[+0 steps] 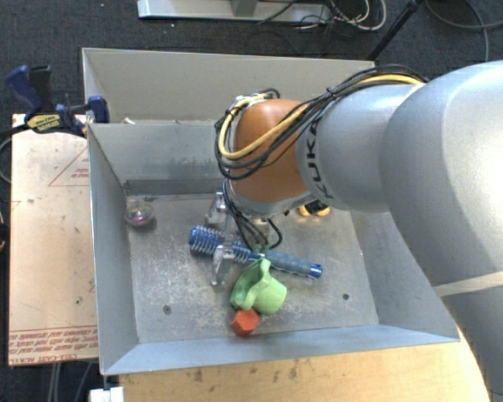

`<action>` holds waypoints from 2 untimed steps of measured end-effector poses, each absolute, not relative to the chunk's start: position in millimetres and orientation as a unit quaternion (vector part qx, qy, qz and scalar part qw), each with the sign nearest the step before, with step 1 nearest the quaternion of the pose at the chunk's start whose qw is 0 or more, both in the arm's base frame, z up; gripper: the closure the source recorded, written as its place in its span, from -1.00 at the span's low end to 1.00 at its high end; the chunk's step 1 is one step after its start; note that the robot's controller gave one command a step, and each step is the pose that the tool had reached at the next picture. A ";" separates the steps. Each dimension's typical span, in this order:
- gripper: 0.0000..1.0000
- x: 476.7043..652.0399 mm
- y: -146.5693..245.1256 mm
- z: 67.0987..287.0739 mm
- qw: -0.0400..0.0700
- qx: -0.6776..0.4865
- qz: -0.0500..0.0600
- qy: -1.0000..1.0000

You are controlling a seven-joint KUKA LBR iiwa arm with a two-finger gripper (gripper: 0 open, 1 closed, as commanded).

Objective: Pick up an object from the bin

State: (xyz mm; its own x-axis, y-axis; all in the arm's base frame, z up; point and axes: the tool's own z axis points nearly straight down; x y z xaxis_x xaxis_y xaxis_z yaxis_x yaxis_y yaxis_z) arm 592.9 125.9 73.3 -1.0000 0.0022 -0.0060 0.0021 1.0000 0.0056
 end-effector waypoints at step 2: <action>-1.00 596.5 128.7 79.0 0.002 0.001 0.001 1.000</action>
Offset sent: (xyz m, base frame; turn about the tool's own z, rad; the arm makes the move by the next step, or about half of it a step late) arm 0.0000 0.0000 0.0000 0.0000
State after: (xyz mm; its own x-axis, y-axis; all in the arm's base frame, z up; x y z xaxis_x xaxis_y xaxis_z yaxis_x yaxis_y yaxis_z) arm 596.5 128.7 79.0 -1.0000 0.0028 -0.0045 0.0028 1.0000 0.0029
